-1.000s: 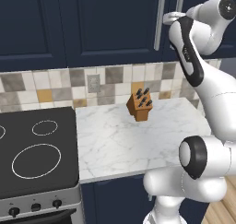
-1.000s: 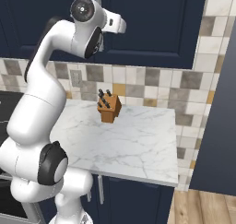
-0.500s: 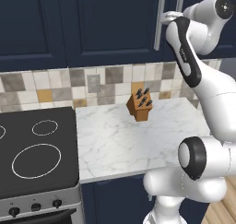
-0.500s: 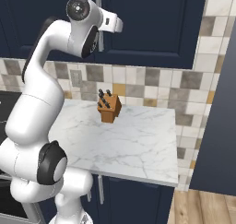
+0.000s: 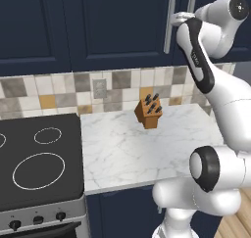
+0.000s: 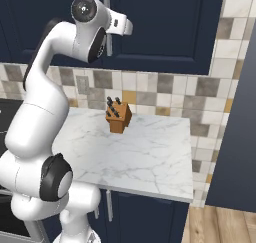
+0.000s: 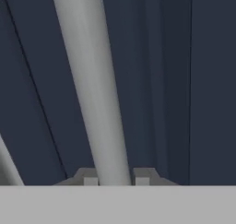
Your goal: Move the bowls from the cabinet to the plates on the dining table.
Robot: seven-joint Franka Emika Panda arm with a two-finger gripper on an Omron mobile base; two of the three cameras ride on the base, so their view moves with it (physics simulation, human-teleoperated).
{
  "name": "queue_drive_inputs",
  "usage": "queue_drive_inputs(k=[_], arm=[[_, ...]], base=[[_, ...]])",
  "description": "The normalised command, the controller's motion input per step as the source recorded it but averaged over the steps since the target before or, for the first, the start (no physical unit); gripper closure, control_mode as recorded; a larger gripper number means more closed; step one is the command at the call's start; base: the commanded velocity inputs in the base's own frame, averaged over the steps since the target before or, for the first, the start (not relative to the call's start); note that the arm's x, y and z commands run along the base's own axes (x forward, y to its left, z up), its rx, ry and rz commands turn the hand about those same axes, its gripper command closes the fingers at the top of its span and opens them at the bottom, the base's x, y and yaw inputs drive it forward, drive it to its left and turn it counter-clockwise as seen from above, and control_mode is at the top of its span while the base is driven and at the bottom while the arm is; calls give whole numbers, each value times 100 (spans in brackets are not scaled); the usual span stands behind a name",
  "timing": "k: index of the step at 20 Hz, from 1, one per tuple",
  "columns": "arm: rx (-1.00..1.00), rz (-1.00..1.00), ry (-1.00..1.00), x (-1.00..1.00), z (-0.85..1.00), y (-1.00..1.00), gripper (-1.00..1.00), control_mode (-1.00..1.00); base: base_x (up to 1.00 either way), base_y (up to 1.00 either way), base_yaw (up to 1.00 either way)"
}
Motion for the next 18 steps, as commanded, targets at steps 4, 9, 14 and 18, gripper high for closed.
queue_drive_inputs(k=[4, 9, 14, 18], arm=[[0, 8, 0, -19, -2, -10, 100, -100], [0, 9, 0, -25, -2, -14, 100, -100], [0, 9, 0, -32, -2, -17, 100, -100], [0, 8, 0, -39, -1, -14, 100, -100]], base=[[0, 0, 0], [0, 0, 0], [0, 0, 0], [0, 0, 0]])
